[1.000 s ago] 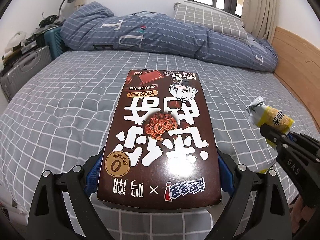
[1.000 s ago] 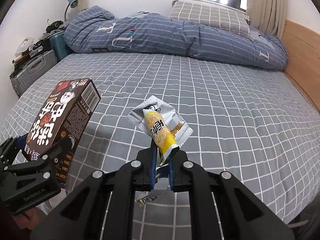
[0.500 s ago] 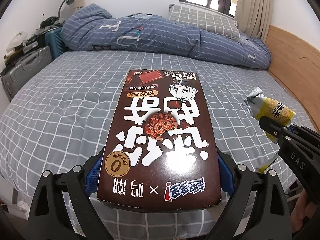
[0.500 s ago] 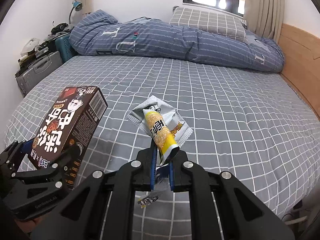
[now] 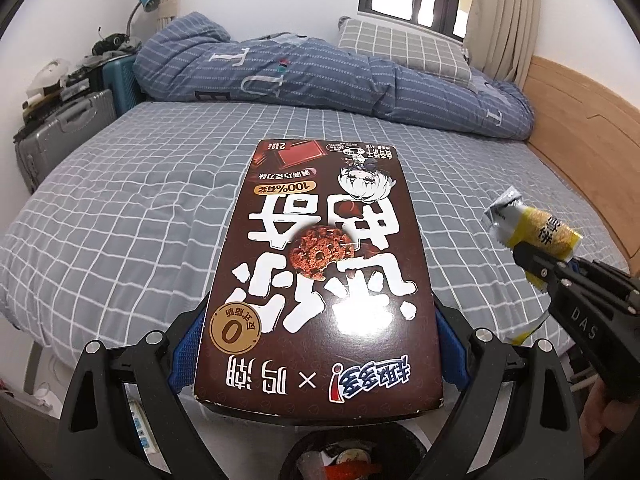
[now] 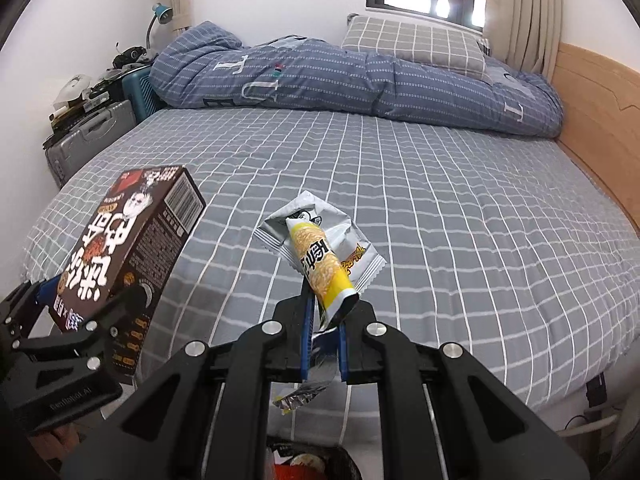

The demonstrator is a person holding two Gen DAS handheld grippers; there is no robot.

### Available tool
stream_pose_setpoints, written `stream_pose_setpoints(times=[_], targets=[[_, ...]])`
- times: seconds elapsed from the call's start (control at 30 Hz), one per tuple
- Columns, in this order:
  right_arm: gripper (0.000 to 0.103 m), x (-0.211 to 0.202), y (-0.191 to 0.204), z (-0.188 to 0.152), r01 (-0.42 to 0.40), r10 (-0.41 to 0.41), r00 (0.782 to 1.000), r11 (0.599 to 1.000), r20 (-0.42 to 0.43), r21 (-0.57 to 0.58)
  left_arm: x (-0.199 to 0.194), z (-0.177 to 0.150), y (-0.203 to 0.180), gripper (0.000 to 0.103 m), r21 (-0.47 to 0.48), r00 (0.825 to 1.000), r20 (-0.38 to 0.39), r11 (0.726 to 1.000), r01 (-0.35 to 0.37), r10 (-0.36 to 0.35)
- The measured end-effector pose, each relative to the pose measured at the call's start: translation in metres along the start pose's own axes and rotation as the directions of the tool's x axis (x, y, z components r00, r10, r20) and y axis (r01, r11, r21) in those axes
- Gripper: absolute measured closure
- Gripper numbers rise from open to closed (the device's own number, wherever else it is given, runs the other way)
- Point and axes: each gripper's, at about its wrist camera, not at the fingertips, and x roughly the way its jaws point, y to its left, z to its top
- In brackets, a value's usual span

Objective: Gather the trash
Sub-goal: 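Carry the snack box and yellow packet with both grippers over the bin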

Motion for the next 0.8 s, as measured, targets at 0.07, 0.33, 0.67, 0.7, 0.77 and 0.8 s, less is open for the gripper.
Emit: stream_pose_setpoints(times=[0.07,0.33,0.67,0.7,0.77,0.8], targets=[[0.094,-0.007,0.001,-0.009,-0.004,0.004,1.0,1.0,-0.005,0.001,-0.007,-0.006,-0.001,0.014,-0.002,1.0,0.0,1.0,0.005,-0.005],[0.094,-0.031,0.002,-0.039,-0.015,0.015,1.0,1.0,-0.024,0.012,-0.03,-0.034,-0.006,0.014,0.006,1.0,-0.019,1.0,0.019,-0.019],[0.094,-0.05,0.014,-0.076,-0.037,0.036,0.997,0.999,-0.062,-0.004,-0.051,-0.066,-0.007,0.014,-0.003,0.998,-0.058,1.0,0.012,-0.012],[0.094,-0.053,0.015,-0.08,-0.038,0.037,0.997,0.999,-0.066,-0.005,-0.052,-0.067,-0.006,0.014,-0.004,0.998,-0.061,1.0,0.011,-0.011],[0.094,-0.058,0.017,-0.084,-0.039,0.038,0.997,0.999,-0.07,-0.005,-0.057,-0.072,-0.005,0.014,-0.008,0.997,-0.071,1.0,0.009,-0.01],[0.094,-0.062,0.018,-0.088,-0.037,0.036,0.997,0.999,-0.073,-0.005,-0.059,-0.074,-0.005,0.014,-0.008,0.997,-0.074,1.0,0.008,-0.009]])
